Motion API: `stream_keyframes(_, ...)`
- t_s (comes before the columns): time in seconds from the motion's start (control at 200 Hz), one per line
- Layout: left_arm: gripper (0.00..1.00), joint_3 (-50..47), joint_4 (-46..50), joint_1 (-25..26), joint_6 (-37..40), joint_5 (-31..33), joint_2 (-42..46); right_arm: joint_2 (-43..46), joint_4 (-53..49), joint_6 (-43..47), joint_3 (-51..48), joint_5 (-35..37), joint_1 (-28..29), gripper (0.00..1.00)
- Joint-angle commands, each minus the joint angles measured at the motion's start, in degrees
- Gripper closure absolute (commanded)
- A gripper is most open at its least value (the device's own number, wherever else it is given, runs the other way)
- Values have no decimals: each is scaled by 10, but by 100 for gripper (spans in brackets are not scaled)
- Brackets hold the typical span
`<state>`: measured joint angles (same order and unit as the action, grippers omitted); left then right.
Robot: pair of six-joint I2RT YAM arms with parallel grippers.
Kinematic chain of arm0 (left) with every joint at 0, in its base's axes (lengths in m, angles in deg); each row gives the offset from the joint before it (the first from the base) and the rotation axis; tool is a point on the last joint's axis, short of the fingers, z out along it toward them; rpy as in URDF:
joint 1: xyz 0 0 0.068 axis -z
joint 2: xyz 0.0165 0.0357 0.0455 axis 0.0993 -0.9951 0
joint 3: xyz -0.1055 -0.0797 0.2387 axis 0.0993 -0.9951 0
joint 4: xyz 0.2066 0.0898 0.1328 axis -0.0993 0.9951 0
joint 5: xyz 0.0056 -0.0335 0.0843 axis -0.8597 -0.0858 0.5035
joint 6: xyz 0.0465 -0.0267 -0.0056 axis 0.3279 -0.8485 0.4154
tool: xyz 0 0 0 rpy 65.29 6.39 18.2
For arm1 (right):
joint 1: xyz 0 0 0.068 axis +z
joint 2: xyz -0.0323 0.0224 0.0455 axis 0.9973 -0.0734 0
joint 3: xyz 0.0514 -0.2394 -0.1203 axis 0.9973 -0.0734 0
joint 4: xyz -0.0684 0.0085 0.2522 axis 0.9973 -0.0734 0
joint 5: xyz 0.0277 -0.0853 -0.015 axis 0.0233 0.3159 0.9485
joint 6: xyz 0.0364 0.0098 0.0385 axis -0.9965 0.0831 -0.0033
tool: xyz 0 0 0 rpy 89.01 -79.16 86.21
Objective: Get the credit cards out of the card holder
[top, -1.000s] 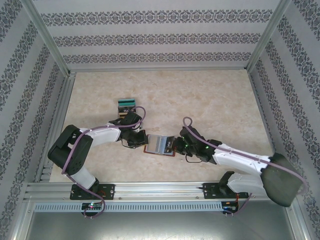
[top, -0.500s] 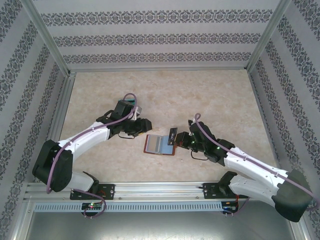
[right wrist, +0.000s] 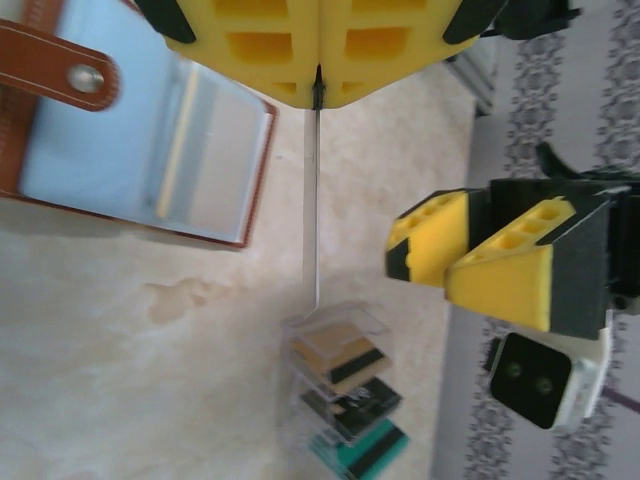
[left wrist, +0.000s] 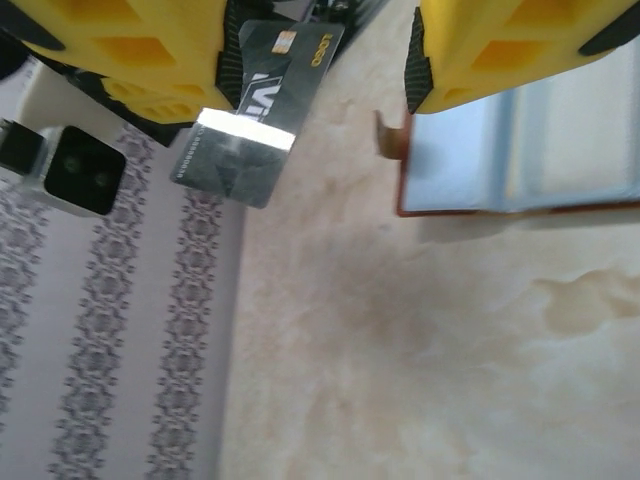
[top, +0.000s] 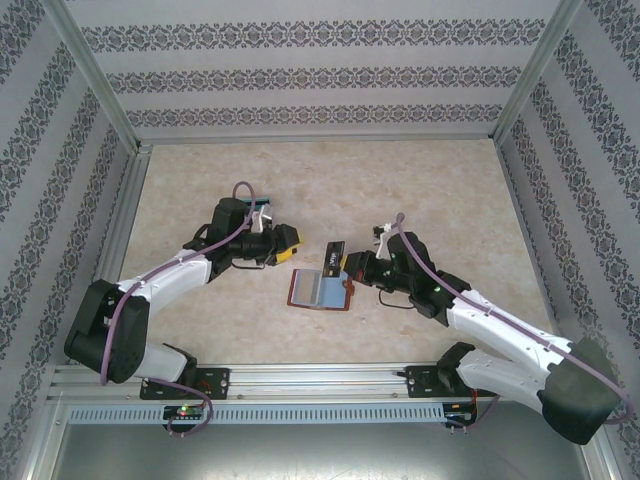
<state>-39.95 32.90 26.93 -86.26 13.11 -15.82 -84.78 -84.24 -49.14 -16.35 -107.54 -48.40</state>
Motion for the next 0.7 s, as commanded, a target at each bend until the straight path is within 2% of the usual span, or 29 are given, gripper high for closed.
stream_keyframes(0.0, 53, 14, -92, -4, -39, -56, 11, -14, 73, -11, 36, -73, -9, 100)
stream_keyframes(0.36, 60, 10, -132, -3, -59, -87, 13, -50, 142, -40, 46, -106, -22, 100)
stream_keyframes(0.694, 60, 4, -134, -2, -58, -100, 21, -75, 166, -47, 55, -118, -22, 100)
